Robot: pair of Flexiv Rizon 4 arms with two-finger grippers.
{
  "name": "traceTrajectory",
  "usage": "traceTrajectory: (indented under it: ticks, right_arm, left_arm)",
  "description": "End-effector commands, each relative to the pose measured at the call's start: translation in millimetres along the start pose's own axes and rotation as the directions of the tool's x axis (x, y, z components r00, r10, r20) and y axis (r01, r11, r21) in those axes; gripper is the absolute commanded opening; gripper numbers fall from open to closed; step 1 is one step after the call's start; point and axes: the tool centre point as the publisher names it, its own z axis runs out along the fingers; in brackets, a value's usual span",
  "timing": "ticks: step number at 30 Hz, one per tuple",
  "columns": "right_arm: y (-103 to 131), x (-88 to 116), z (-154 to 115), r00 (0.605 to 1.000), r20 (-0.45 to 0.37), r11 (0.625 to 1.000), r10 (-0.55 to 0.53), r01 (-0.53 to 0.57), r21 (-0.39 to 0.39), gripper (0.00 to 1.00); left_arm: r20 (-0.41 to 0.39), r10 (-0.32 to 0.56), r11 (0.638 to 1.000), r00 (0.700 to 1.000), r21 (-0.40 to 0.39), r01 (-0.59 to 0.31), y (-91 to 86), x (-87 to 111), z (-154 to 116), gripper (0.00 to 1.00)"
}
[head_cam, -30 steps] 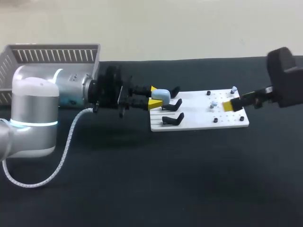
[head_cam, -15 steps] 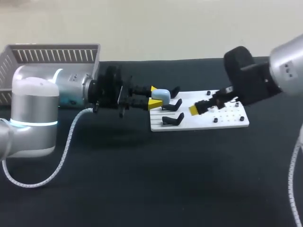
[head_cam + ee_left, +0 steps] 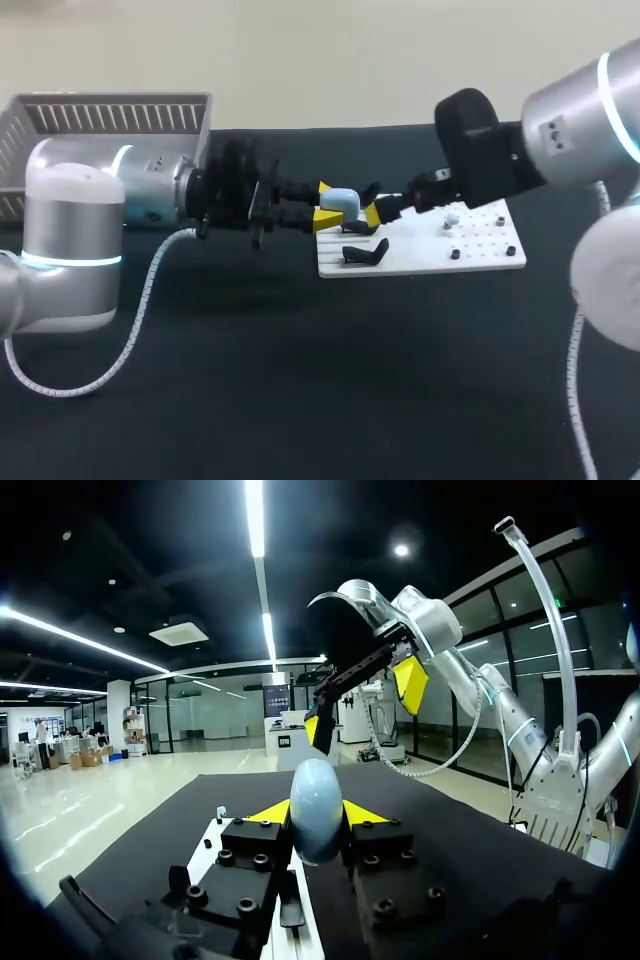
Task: Pick up each earbud case from the left stands, insert the matching earbuds, close the lid, and place the case in the box.
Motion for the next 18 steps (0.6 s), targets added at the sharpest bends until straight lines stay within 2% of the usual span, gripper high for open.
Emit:
traceTrajectory:
  ticks: [1, 18]
  right_arm:
    - [0.4, -8.2, 18.0, 1.0, -0.001, 1.0, 0.006, -0.006, 0.004, 1.0]
    - [-1.7, -13.2, 41.9, 0.999, -0.03, 0.999, 0.039, -0.039, 0.004, 1.0]
  left_arm:
    - [0.002, 0.003, 1.0, 1.0, -0.006, -0.003, -1.9, 0.4, 0.1, 0.0]
    - [0.002, 0.003, 1.0, 1.0, -0.006, -0.003, -1.9, 0.4, 0.1, 0.0]
